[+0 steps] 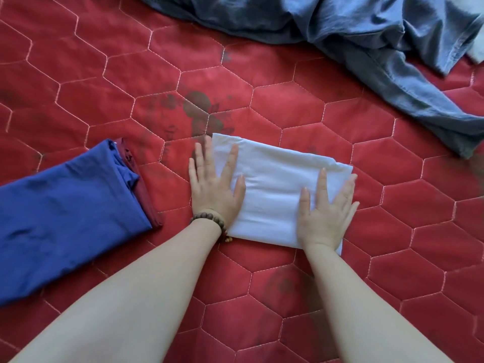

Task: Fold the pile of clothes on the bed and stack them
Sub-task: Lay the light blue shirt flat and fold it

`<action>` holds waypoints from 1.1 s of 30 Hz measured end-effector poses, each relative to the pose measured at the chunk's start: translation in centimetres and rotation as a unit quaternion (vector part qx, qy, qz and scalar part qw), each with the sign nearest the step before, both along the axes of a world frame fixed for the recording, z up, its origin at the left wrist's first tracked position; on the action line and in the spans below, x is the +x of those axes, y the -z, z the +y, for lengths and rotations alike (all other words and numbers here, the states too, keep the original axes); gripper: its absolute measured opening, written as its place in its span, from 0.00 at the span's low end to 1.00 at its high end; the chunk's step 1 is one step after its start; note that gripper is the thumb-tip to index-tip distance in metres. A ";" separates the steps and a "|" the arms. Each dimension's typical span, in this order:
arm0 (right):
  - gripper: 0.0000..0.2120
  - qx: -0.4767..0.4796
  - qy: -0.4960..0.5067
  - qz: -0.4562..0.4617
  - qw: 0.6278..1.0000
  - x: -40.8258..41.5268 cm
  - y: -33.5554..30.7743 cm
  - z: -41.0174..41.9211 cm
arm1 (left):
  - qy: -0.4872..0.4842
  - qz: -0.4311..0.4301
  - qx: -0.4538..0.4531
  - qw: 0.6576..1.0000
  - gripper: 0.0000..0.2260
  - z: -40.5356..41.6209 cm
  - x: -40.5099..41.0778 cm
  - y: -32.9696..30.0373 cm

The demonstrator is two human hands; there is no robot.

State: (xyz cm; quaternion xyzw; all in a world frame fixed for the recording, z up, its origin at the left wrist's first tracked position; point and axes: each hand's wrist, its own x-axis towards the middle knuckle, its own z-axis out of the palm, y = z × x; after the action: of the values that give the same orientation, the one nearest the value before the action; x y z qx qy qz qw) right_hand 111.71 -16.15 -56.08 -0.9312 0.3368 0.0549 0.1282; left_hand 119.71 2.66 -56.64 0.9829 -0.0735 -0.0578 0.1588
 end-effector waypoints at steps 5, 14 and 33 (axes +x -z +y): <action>0.26 0.028 0.065 0.005 0.997 -0.2 -1.8 -0.7 | -0.062 -0.001 -0.063 0.996 0.24 0.1 -0.4 -1.2; 0.28 0.244 -0.006 0.036 0.969 -1.3 -5.9 -3.3 | -0.060 0.136 -0.159 0.976 0.24 2.9 -1.5 -4.1; 0.23 0.321 -0.277 -0.028 0.905 9.3 -9.8 26.3 | -0.336 -0.010 -0.096 0.937 0.23 32.5 -6.9 -11.1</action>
State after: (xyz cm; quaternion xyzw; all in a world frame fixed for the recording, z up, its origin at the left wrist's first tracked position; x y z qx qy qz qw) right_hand 121.00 10.18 -46.28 -0.8968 0.0252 0.1669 0.4089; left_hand 112.78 35.17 -45.56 0.9309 0.2545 0.0160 0.2617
